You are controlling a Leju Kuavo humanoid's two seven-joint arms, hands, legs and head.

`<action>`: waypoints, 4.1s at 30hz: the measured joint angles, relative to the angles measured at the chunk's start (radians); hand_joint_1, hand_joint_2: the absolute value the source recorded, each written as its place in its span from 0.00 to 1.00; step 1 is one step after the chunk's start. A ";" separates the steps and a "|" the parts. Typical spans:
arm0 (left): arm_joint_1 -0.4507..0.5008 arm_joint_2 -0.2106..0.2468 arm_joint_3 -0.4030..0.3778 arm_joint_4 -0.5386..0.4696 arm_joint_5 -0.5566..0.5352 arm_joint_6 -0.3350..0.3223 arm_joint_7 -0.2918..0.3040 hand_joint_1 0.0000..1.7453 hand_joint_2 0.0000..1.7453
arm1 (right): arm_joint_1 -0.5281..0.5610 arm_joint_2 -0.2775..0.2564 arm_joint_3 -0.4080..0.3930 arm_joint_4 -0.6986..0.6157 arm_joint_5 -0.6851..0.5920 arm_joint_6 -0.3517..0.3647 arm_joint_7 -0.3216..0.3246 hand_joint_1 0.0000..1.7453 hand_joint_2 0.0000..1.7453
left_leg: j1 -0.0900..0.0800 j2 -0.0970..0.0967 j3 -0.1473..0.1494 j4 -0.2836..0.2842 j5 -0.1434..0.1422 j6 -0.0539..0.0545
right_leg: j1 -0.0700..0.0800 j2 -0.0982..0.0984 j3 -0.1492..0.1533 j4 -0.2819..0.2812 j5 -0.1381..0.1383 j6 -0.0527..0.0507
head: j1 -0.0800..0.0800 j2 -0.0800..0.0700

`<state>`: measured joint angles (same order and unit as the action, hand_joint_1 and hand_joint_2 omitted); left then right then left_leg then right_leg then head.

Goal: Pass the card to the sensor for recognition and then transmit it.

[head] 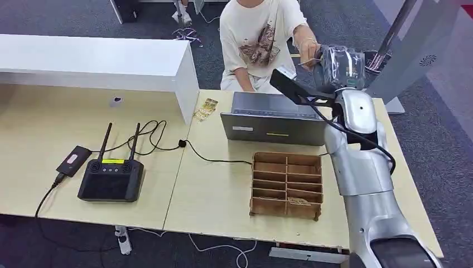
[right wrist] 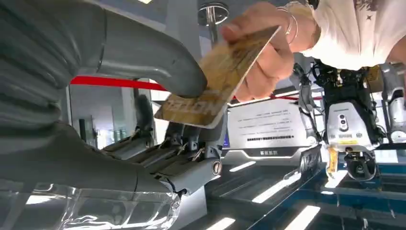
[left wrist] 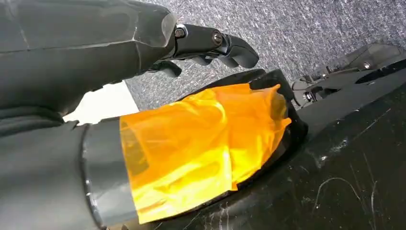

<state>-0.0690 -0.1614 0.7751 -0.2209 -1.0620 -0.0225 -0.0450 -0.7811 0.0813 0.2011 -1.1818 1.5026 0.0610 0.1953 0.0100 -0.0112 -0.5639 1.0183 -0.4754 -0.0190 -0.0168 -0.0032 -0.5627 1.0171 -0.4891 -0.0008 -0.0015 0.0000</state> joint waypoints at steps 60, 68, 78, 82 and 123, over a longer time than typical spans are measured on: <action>-0.002 -0.005 0.127 0.000 -0.036 -0.008 -0.014 0.00 0.00 | -0.316 -0.121 0.127 0.259 -0.181 0.152 -0.149 1.00 1.00 | 0.000 0.000 -0.001 0.001 0.001 -0.001 | 0.000 0.001 -0.001 0.000 0.002 -0.002 | 0.000 0.000; -0.003 -0.006 0.136 0.000 -0.044 -0.008 -0.016 0.00 0.00 | -0.325 -0.163 0.166 0.357 -0.042 0.145 -0.043 1.00 1.00 | 0.001 0.000 -0.001 0.001 0.002 -0.001 | 0.000 0.001 -0.001 0.000 0.002 -0.002 | 0.000 0.000; -0.005 -0.006 0.156 0.000 -0.053 -0.008 -0.028 0.00 0.00 | -0.334 -0.177 0.174 0.502 -0.003 0.145 -0.029 1.00 1.00 | 0.001 0.000 -0.001 0.001 0.002 -0.001 | 0.000 0.001 -0.002 0.000 0.002 -0.002 | 0.000 0.000; -0.005 -0.008 0.161 0.000 -0.055 -0.008 -0.028 0.00 0.00 | -0.330 -0.181 0.173 0.514 0.006 0.133 -0.025 1.00 1.00 | 0.001 0.001 -0.001 0.001 0.002 -0.001 | 0.001 0.001 -0.002 0.000 0.002 -0.002 | 0.000 0.000; -0.004 0.008 0.272 0.000 -0.055 -0.018 -0.039 0.00 0.00 | 0.010 -0.551 -0.208 0.273 -1.646 0.381 -0.294 1.00 1.00 | 0.001 -0.002 -0.005 0.004 0.001 0.001 | 0.001 -0.003 -0.004 -0.001 0.002 -0.001 | -0.001 0.000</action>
<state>-0.0727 -0.1530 1.0475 -0.2209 -1.1170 -0.0404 -0.0843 -0.7712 -0.4696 -0.0073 -0.9084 -0.1437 0.4422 -0.0988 0.0109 -0.0136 -0.5689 1.0223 -0.4745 -0.0183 -0.0161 -0.0059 -0.5668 1.0164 -0.4866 -0.0018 -0.0023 0.0000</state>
